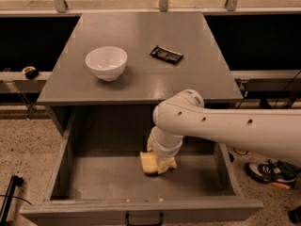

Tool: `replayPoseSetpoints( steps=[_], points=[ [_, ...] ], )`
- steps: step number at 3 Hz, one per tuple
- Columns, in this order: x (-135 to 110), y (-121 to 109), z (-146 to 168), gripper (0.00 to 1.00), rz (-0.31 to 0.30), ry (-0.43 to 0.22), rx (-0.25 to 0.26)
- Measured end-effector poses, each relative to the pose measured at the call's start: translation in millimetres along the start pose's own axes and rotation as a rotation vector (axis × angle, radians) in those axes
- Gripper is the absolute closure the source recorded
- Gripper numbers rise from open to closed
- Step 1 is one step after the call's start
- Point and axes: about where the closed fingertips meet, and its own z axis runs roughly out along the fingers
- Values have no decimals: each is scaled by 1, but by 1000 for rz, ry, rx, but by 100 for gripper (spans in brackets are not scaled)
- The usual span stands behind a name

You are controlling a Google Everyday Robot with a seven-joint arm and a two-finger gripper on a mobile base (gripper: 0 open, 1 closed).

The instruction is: Pick sponge from top drawer and place on counter

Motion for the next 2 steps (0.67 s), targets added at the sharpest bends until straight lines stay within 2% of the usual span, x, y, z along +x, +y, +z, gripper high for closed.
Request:
replayPoseSetpoints(
  steps=[2],
  points=[
    [1, 0, 3, 89, 26, -11, -16]
  ],
)
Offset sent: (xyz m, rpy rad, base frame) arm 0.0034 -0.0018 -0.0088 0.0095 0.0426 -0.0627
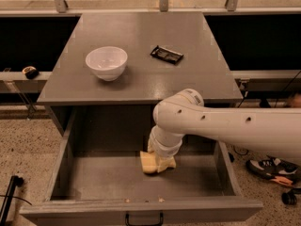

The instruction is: Pick sponge from top drawer and place on counter

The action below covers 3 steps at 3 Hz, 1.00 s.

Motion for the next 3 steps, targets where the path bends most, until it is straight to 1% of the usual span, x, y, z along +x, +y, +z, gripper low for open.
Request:
replayPoseSetpoints(
  steps=[1, 2, 3],
  points=[
    [-8, 5, -37, 100, 0, -7, 76],
    [-21, 17, -106, 100, -43, 55, 145],
    [-30, 18, -170, 100, -102, 123, 151]
  ],
)
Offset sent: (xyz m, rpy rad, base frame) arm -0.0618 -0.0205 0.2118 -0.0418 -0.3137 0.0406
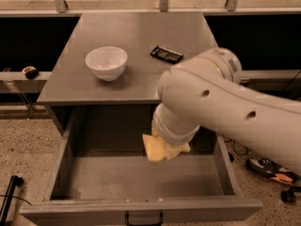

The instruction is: Pick sponge from top drawer and place on counter

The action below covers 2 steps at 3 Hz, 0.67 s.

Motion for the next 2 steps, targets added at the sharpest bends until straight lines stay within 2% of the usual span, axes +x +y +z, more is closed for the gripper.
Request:
replayPoseSetpoints(
  steps=[1, 2],
  points=[
    [18, -21, -54, 100, -35, 28, -22],
    [72, -36, -125, 100, 28, 64, -41]
  ],
)
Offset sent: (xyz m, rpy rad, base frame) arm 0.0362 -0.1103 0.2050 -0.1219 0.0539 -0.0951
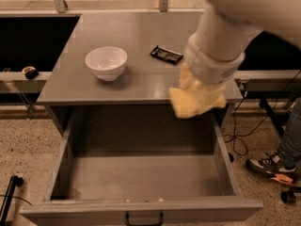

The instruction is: Pick sponge from top drawer and place on counter

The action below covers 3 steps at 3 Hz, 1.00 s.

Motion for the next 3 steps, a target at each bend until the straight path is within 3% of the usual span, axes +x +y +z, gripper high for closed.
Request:
replayPoseSetpoints(
  steps=[1, 3],
  points=[
    [52, -16, -24, 100, 97, -5, 17],
    [96, -80, -16, 100, 283, -103, 136]
  ],
)
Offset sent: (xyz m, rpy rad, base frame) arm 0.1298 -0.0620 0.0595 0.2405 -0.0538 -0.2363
